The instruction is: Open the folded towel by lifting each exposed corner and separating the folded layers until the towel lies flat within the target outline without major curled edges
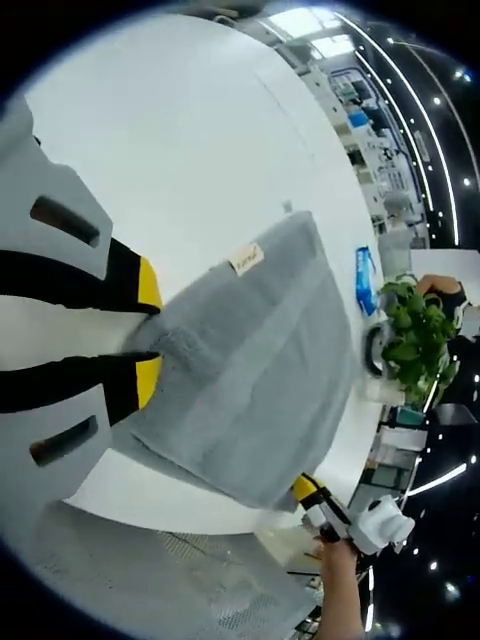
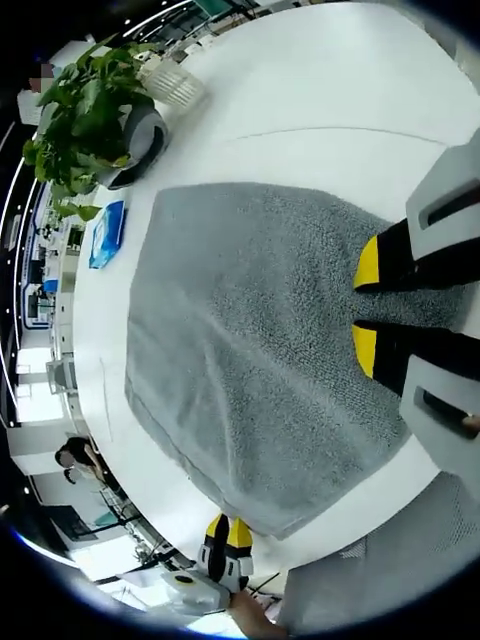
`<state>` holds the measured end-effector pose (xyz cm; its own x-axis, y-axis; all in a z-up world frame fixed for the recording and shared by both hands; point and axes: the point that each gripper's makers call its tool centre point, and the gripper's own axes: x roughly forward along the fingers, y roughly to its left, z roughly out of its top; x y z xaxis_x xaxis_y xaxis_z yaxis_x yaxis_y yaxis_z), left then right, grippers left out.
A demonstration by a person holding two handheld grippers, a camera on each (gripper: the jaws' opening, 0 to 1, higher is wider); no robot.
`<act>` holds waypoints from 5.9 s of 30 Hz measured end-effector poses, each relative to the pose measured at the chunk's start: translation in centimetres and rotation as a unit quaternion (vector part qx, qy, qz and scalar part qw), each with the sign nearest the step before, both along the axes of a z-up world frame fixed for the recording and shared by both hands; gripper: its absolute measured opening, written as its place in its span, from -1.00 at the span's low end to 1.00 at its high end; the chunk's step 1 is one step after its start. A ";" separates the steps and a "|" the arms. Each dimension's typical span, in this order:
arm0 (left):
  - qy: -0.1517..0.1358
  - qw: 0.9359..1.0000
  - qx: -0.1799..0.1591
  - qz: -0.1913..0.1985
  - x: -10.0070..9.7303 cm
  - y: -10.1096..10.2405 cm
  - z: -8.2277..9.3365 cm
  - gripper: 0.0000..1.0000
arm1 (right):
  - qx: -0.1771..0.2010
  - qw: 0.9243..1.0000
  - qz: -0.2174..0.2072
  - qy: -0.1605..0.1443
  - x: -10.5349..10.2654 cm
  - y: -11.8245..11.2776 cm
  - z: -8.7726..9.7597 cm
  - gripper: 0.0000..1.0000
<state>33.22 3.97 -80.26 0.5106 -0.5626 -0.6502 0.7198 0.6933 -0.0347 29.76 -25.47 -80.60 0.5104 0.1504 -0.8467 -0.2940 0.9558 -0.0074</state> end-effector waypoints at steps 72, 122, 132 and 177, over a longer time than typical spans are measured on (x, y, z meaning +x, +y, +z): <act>0.016 0.991 0.037 0.126 2.7 14.5 0.0 -0.69 | 0.080 0.990 0.030 -0.109 3.1 14.3 1.1 -0.83; -0.029 0.994 0.059 0.088 2.2 7.4 4.5 -0.95 | 0.188 0.968 0.037 -0.160 2.7 16.6 5.4 -0.88; -0.038 0.998 0.039 0.043 1.4 2.3 4.9 -0.95 | 0.219 0.962 0.041 -0.158 2.5 17.5 5.9 -0.80; -0.100 0.975 0.035 -0.196 -5.9 -10.1 3.0 -0.95 | 0.216 0.965 0.099 -0.109 0.7 20.1 3.5 -0.79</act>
